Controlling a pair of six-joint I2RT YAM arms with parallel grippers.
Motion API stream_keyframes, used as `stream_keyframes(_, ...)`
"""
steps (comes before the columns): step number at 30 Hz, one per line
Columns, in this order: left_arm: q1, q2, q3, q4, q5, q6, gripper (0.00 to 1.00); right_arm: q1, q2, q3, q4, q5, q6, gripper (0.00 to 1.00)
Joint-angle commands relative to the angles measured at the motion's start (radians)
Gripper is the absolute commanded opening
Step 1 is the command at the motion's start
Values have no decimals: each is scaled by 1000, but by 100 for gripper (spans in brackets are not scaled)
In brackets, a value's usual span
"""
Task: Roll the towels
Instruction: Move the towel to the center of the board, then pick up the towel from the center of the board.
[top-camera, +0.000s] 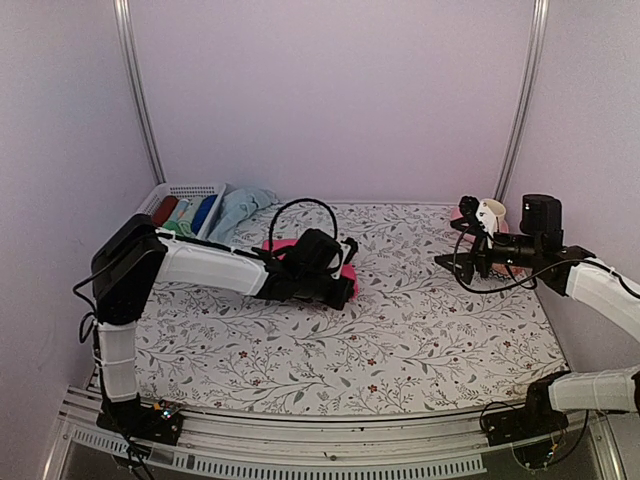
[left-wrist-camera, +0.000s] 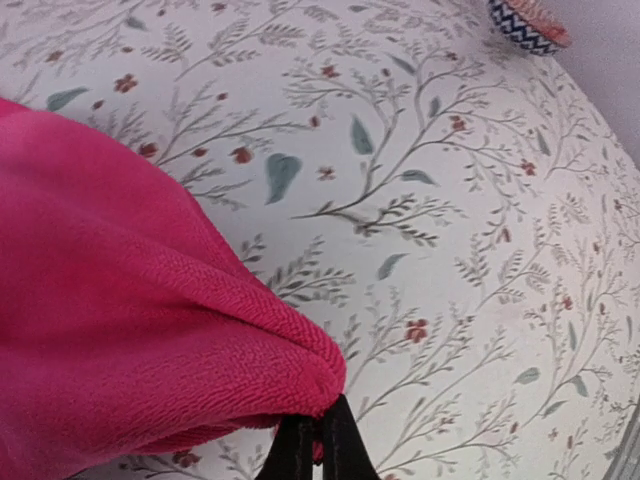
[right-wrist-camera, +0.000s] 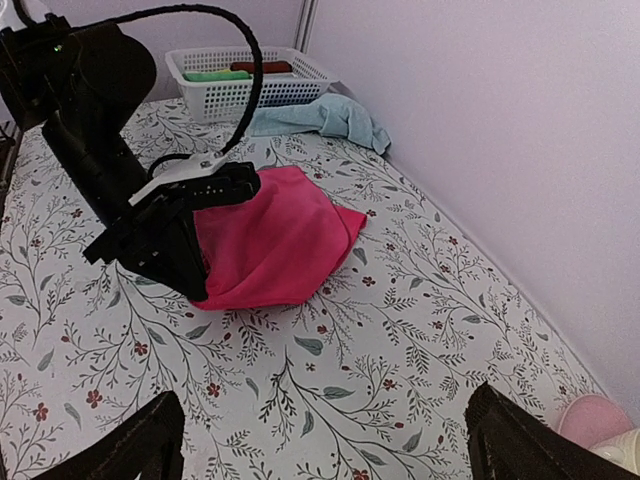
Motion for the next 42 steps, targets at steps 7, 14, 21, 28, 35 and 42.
stream_keyframes(7,-124,136,238,107,190,-18,34,4,38,51,34,178,87,99)
stream_keyframes(14,-56,-99,-10,228,124,-48,95,3,55,57,29,186,97,99)
stream_keyframes(21,112,-275,-176,136,-5,-83,97,4,68,65,8,174,87,99)
stream_keyframes(28,260,-191,-164,73,-14,-48,94,3,75,60,-18,139,55,99)
stream_keyframes(35,310,-78,-127,43,38,-38,91,5,76,57,-41,106,23,99)
stream_keyframes(42,313,11,-102,40,49,-58,86,11,76,57,-62,70,0,99)
